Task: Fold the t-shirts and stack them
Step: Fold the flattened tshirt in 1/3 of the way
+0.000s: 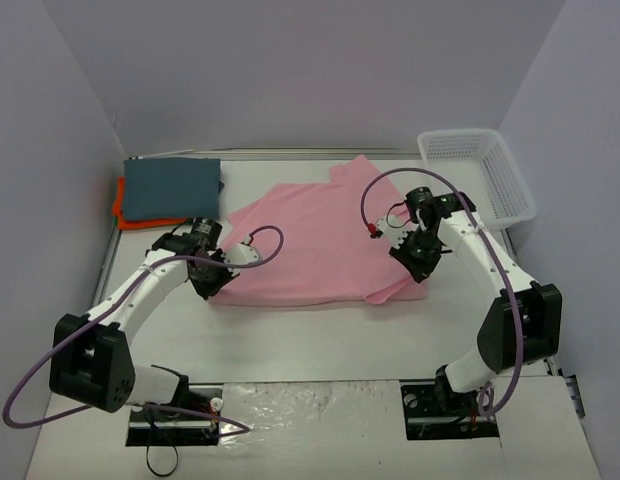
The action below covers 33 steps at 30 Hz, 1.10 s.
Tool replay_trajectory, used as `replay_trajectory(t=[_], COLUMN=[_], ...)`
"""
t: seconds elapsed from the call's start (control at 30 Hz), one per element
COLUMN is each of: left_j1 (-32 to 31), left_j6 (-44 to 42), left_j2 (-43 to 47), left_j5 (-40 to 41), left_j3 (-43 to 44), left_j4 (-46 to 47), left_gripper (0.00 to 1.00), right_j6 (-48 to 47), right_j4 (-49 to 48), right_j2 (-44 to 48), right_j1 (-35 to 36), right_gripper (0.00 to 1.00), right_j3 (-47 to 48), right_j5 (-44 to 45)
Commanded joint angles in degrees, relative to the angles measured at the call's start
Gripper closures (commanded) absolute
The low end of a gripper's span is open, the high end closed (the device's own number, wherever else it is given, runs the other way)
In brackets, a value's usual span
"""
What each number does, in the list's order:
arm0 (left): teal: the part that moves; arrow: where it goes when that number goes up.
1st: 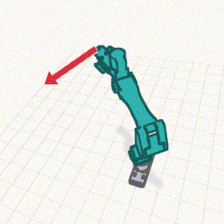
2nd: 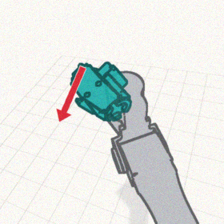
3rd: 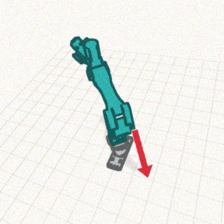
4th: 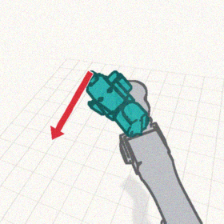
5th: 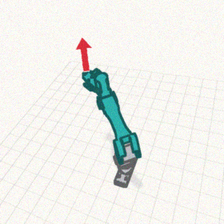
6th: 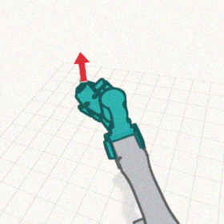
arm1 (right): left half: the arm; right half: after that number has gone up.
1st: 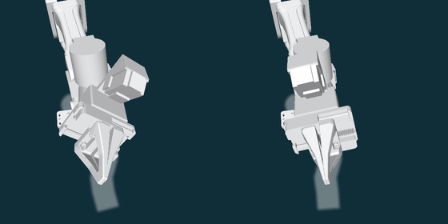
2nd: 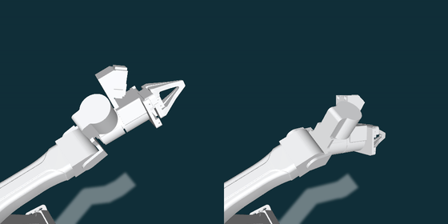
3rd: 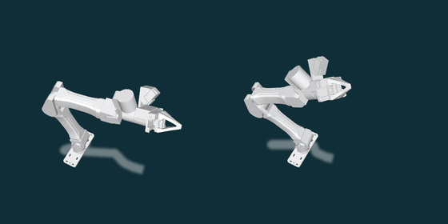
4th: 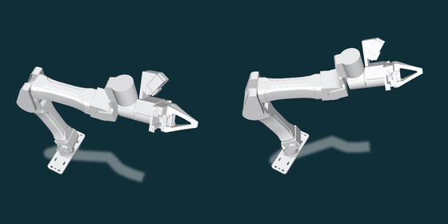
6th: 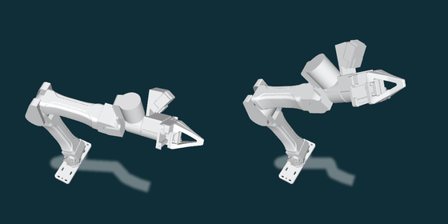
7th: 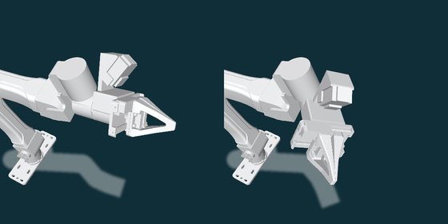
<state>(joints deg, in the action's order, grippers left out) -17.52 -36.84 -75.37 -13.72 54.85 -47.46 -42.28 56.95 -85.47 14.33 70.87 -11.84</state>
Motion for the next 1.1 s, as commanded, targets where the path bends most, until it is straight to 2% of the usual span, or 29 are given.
replay_trajectory(t=[0.0,0.47,0.73,1.07], left_j1=[0.12,0.99,3.98,5.74], left_j6=[0.98,-0.95,-2.18,-2.71], left_j2=[-1.53,-9.7,-15.68,-22.09], left_j5=[1.76,4.84,4.4,3.6], left_j3=[5.0,12.91,16.69,19.68], left_j4=[0.88,2.02,2.46,2.46], left_gripper=[0.98,0.98,0.98,0.98], right_j6=[-1.92,-2.89,-3.16,-3.16], right_j4=[1.85,2.03,2.12,1.41], right_j2=[-3.2,-21.22,-32.38,-40.91], right_j1=[-1.05,-1.67,-2.02,-2.9], right_gripper=[1.0,1.0,1.0,1.0], right_j3=[5.67,23.95,34.84,40.22], right_j5=[0.5,0.06,0.41,-0.38])
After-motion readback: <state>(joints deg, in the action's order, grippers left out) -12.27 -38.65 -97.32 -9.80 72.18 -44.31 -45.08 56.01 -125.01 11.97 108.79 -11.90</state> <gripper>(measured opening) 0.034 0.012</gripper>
